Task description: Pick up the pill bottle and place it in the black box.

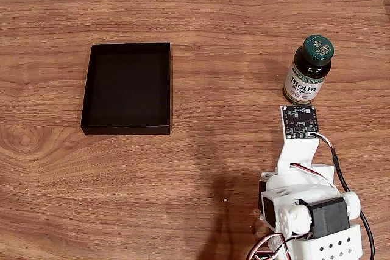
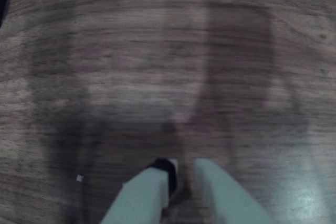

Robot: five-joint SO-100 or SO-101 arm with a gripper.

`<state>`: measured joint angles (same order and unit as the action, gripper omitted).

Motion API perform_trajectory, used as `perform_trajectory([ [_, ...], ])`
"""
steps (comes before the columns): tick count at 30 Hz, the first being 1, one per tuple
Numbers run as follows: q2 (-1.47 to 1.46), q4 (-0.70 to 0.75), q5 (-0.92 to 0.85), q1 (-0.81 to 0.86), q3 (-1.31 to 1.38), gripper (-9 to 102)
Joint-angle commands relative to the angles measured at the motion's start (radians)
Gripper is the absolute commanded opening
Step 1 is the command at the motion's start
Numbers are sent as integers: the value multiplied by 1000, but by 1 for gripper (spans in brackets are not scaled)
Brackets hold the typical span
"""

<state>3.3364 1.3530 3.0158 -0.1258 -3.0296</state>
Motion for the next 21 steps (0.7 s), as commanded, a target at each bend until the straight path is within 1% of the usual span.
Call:
perform_trajectory([
  [1, 0, 150, -11, 12, 0, 1],
  [14, 0, 150, 11, 15, 0, 1],
  [21, 0, 120, 21, 35, 0, 1],
])
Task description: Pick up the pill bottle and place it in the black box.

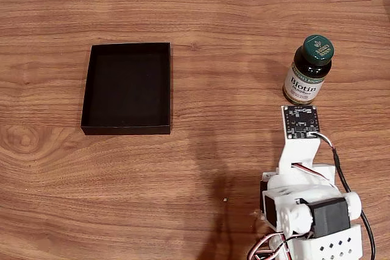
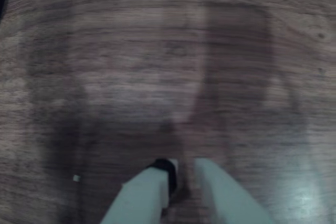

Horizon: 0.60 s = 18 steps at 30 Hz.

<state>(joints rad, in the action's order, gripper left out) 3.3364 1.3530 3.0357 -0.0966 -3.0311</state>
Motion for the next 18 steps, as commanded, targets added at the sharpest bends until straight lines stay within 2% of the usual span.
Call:
perform_trajectory([
  [1, 0, 117, 2, 8, 2, 1],
  [18, -40, -2, 117, 37, 2, 15],
])
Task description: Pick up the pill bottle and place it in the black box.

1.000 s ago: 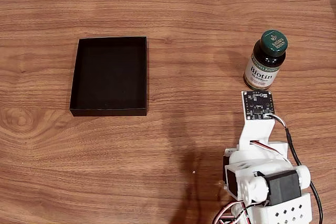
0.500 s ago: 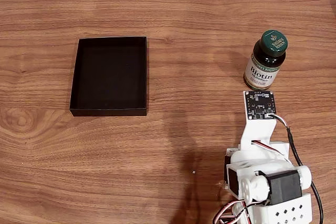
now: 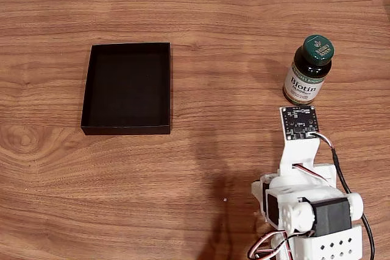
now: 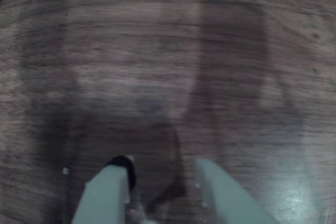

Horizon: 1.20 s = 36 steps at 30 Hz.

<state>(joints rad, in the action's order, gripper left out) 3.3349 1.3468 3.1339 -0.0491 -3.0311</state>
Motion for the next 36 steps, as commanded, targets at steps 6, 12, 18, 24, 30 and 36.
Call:
perform_trajectory([
  [6, -48, -26, 21, -15, 2, 17],
  [12, -71, -77, -46, -12, 2, 20],
  [18, -147, -181, -41, 29, 3, 25],
  [24, -218, -275, -21, 83, 3, 27],
  [30, -279, -416, -31, 124, 3, 30],
  [36, -333, -569, -86, 156, 3, 35],
])
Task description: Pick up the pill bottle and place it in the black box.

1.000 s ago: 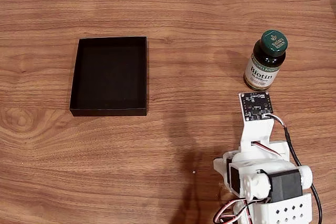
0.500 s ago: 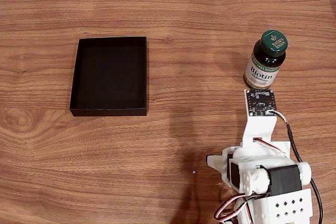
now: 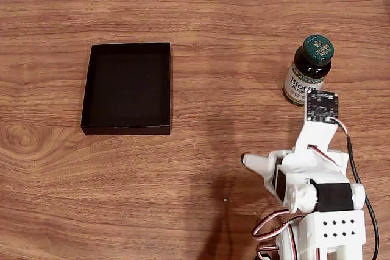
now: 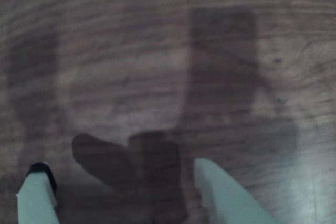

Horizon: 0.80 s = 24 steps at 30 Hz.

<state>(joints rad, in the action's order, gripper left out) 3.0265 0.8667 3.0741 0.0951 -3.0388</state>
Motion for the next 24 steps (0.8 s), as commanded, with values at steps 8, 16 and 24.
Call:
perform_trajectory([
  [8, -129, -337, -74, 35, 11, 39],
  [16, -264, -532, -67, 46, 14, 39],
  [24, -411, -687, -69, 49, 21, 41],
])
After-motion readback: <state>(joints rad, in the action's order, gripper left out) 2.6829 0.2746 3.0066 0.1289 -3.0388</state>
